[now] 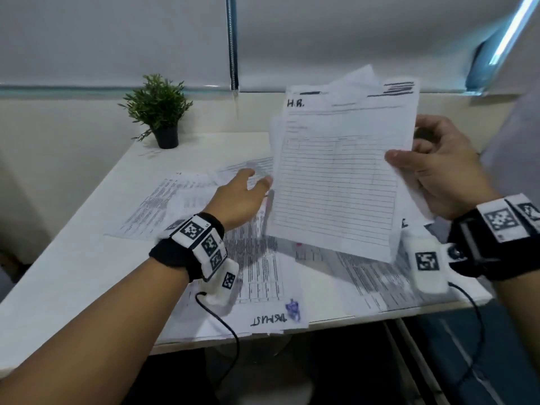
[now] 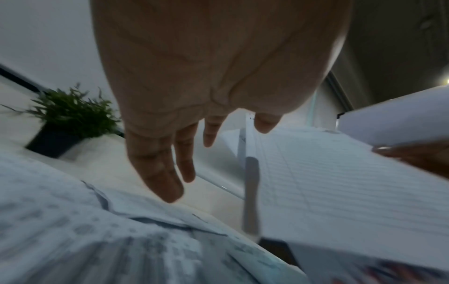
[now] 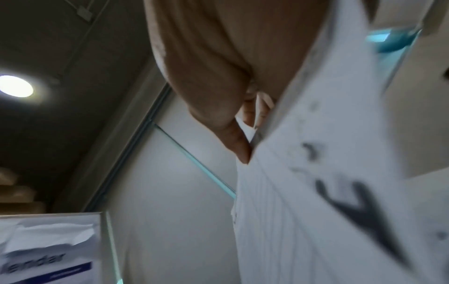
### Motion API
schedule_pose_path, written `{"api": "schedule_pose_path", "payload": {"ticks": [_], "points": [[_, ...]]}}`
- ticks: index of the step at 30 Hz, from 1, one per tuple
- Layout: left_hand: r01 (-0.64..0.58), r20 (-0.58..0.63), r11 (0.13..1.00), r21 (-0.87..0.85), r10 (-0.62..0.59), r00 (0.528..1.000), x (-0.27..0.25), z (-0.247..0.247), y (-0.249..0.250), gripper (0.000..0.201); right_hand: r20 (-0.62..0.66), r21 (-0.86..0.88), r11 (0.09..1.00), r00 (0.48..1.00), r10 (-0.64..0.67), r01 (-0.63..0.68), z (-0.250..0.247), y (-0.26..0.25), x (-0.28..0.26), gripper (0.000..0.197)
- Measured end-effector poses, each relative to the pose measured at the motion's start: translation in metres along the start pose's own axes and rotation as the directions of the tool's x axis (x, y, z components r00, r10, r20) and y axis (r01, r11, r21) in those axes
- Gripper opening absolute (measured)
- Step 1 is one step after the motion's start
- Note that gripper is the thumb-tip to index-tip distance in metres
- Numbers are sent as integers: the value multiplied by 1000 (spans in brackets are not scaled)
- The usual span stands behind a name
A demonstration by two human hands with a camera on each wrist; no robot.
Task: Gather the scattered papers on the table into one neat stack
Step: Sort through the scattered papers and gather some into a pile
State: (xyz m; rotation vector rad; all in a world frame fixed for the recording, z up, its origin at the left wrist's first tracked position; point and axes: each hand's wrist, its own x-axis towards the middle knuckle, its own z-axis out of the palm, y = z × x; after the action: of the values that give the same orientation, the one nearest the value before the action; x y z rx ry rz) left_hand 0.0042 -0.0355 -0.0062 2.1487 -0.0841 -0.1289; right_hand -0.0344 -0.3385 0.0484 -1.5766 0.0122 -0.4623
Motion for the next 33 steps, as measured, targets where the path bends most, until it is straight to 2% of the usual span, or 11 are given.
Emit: {"api": "schedule_pose_path", "payload": {"ticks": [4, 6, 10, 13, 16, 18, 21, 24, 26, 30, 33], "points": [[54, 275, 968, -247, 17, 961, -1, 45, 22, 69, -121, 15, 988, 980, 156, -155, -30, 36, 8, 62], [117, 412, 959, -259, 0, 911, -2, 70, 29, 54, -194, -187, 948, 956, 222, -258, -45, 56, 7, 61], [-36, 429, 975, 221, -64, 901, -7, 105, 40, 53, -165, -748, 569, 926, 339, -342, -73, 88, 2, 59], [-92, 436, 935, 342, -71, 897, -11, 113, 44, 42, -186, -868, 370, 908, 376, -331, -78, 89, -2, 52], [-148, 373, 886, 439, -30, 927, -11, 94, 42, 51, -214, -903, 287, 912, 349, -321, -73, 83, -3, 56], [-168, 286, 846, 507, 19, 958, -8, 68, 37, 51, -190, -926, 264, 938, 288, -269, -62, 73, -3, 60], [-70, 181, 873, 482, -21, 983, -5, 27, 20, 49, -34, -919, 366, 953, 301, -148, -26, 56, -6, 58], [35, 126, 844, 536, -121, 985, 0, -12, -11, 50, 146, -860, 507, 919, 365, -64, 27, 44, -17, 50], [124, 65, 818, 561, -193, 979, -3, -35, -33, 53, 233, -839, 543, 881, 413, -32, 64, 47, -24, 53], [299, -81, 771, 563, -308, 948, -15, -71, -70, 67, 341, -883, 459, 813, 471, 105, 129, 54, -37, 60], [361, -126, 758, 542, -352, 928, -23, -81, -87, 79, 365, -894, 429, 766, 529, 130, 161, 61, -45, 65]]}}
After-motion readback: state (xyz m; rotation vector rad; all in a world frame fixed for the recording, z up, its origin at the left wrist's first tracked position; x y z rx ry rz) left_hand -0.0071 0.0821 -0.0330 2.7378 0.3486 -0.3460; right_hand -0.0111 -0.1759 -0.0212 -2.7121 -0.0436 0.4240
